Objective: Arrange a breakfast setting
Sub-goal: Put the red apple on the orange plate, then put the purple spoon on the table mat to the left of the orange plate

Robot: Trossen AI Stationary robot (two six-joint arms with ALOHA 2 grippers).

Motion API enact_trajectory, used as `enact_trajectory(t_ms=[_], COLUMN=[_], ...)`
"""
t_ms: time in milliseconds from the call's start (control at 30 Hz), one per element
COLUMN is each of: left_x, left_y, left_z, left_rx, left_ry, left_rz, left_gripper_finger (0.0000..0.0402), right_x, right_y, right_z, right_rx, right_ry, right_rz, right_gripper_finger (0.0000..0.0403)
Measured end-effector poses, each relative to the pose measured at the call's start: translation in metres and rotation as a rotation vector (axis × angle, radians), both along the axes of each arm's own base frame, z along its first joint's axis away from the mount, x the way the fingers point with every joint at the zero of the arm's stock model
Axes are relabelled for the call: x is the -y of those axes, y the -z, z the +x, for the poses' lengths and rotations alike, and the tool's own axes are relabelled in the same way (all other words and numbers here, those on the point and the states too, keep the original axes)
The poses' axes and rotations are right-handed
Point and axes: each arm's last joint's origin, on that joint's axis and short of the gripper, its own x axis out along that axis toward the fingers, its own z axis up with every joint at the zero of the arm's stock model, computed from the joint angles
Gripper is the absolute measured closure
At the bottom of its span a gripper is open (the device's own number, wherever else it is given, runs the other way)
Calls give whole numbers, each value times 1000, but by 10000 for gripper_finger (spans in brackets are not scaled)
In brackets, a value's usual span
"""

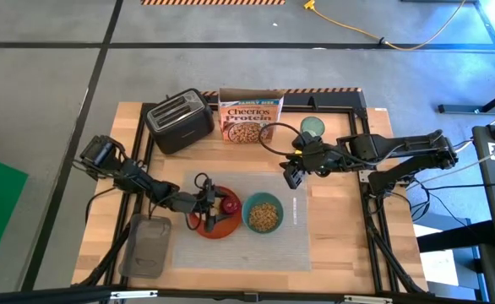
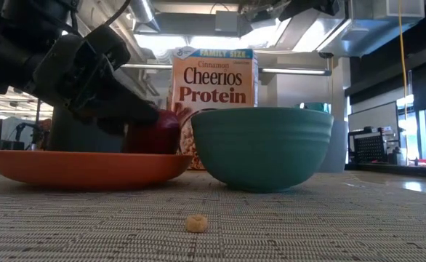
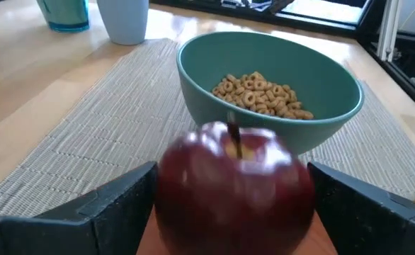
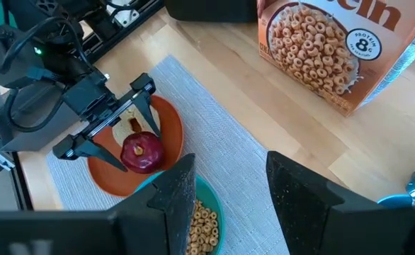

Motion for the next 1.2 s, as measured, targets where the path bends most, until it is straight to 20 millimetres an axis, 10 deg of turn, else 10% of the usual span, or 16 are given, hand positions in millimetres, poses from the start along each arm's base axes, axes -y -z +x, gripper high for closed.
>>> enact_trajectory(t_ms=[433, 767, 1200], left_x=[-1, -25, -94], left_y=[-26, -91, -188], left_z=[-2, -11, 23], left_rx=[98, 191, -32], left_ry=[7, -145, -281], left_rz=[12, -67, -291], left_gripper_finger=[9, 15, 72], right_x=[2, 16, 59], right_y=[0, -10, -6], right_z=[0, -23, -76], right_rx=[-3, -8, -178], right_ry=[3, 128, 221], right_rz=[-9, -23, -8], right_gripper_finger=[237, 237, 237])
